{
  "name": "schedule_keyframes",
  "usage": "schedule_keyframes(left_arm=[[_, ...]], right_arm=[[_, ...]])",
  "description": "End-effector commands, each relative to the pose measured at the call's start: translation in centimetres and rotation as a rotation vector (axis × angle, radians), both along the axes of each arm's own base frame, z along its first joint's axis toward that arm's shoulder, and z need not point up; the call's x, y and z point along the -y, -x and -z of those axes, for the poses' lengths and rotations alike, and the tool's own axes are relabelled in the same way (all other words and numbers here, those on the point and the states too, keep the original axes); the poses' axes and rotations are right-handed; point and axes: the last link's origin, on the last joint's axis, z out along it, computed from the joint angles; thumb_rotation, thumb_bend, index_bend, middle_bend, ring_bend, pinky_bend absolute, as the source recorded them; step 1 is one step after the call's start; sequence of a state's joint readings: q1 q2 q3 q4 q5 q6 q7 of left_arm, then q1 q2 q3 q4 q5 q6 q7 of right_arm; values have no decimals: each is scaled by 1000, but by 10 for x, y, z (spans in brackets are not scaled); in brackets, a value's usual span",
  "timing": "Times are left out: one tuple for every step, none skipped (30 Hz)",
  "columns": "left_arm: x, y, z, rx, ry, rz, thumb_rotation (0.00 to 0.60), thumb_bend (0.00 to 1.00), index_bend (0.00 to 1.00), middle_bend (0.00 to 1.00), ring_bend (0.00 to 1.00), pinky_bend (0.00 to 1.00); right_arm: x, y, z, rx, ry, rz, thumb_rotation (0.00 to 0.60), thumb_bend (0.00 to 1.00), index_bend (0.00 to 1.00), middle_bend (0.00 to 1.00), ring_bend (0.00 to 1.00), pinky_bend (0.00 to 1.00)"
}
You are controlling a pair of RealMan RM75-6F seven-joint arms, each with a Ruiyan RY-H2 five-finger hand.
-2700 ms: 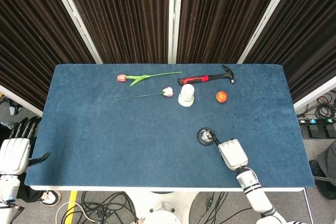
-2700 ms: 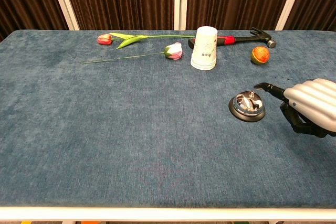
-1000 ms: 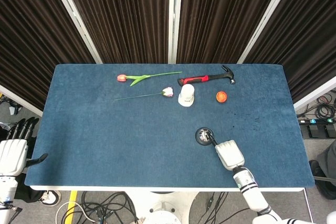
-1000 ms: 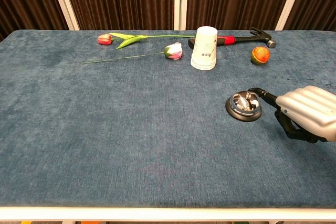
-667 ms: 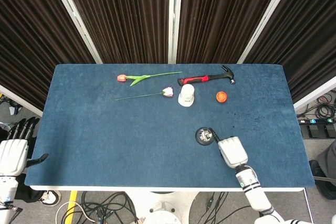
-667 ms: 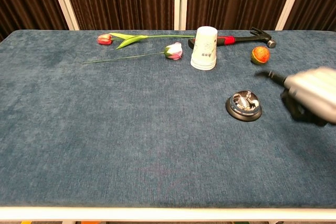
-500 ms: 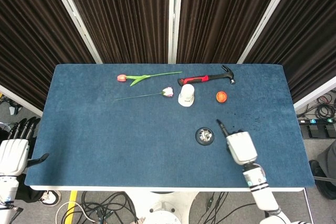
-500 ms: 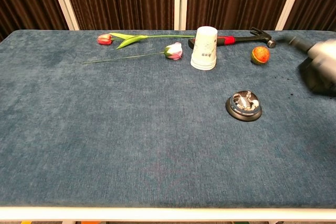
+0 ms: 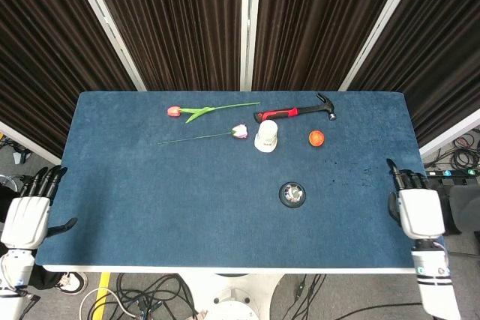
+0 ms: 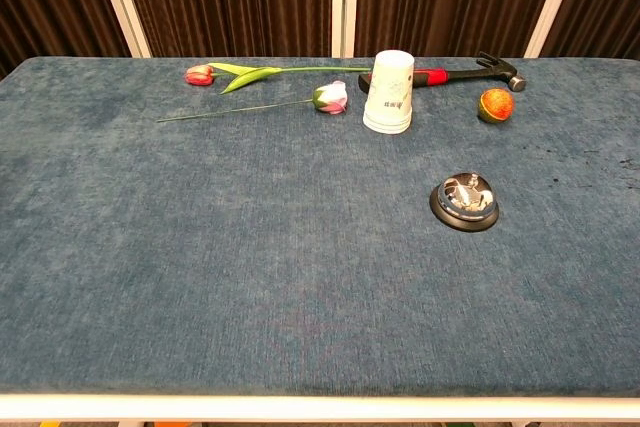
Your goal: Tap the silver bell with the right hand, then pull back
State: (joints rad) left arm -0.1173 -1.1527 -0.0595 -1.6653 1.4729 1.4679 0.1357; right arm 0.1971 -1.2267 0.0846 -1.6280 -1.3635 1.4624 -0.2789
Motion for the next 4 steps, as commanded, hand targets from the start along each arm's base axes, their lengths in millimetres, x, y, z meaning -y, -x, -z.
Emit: schedule_keyframes(left_arm=[[0, 0, -1, -4, 0, -2, 600, 108, 86, 54, 0, 147], [0, 0, -1, -3, -1, -4, 600, 108, 86, 54, 0, 147], [0, 0, -1, -2, -1, -6, 600, 108, 86, 54, 0, 147], [0, 0, -1, -1, -1, -7, 600, 108, 86, 54, 0, 147]], right_arm=[[-4, 7, -3, 1, 9, 27, 600, 49, 0, 0, 0, 0], [-4, 7, -2, 6, 9, 20, 600, 54, 0, 0, 0, 0], [-3, 6, 0, 11, 7, 11, 600, 58, 0, 0, 0, 0], [-3, 5, 0, 12, 5, 6, 600, 63, 0, 0, 0, 0]])
